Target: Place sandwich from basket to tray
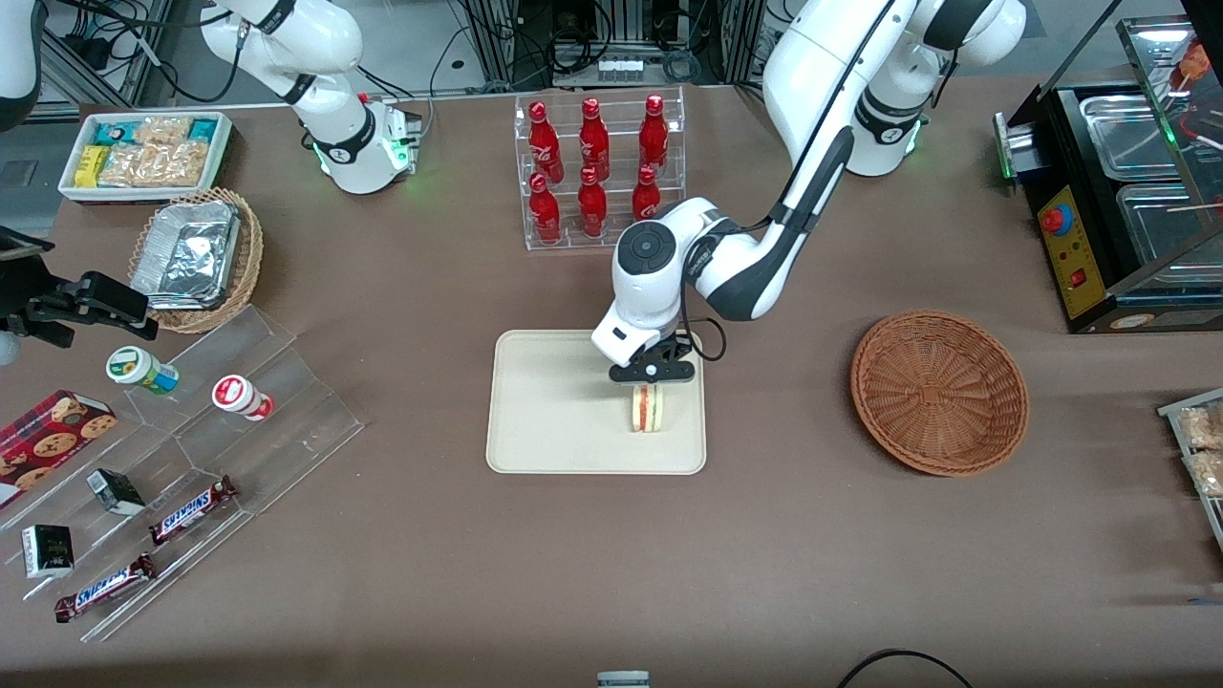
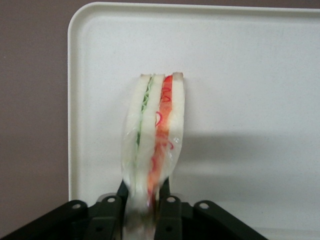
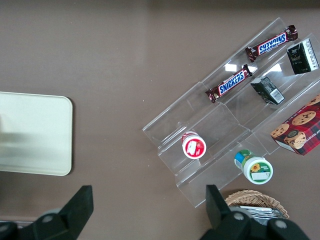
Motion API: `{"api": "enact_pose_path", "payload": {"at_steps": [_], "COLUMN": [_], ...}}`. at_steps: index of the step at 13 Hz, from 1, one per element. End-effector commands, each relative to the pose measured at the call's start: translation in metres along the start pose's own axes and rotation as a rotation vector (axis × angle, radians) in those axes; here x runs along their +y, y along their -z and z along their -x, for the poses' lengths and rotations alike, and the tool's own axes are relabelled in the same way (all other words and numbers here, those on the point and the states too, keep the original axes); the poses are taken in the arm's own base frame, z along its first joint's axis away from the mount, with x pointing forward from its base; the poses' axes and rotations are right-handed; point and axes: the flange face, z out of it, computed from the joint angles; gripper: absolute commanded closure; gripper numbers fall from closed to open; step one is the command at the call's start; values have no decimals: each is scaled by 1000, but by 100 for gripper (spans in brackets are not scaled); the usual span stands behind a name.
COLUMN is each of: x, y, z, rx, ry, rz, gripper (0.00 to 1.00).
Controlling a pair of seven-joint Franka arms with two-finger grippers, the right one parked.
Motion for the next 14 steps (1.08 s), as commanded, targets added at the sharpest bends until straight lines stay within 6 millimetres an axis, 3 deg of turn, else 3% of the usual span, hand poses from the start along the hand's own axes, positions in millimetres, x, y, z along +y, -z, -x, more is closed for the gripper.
{"api": "enact_pose_path", "payload": {"at_steps": [1,2,6,10,14], "x": [-4,-9,-47,-112,-190], "y": [23,37,138,223,288], "z": [-15,-20,-31,-45,-49], "rx": [32,40,25,27,-13], "ry": [27,38,83,181,178], "rz": [13,18,-33,-59,-91], "gripper": [0,0,0,0,0]}}
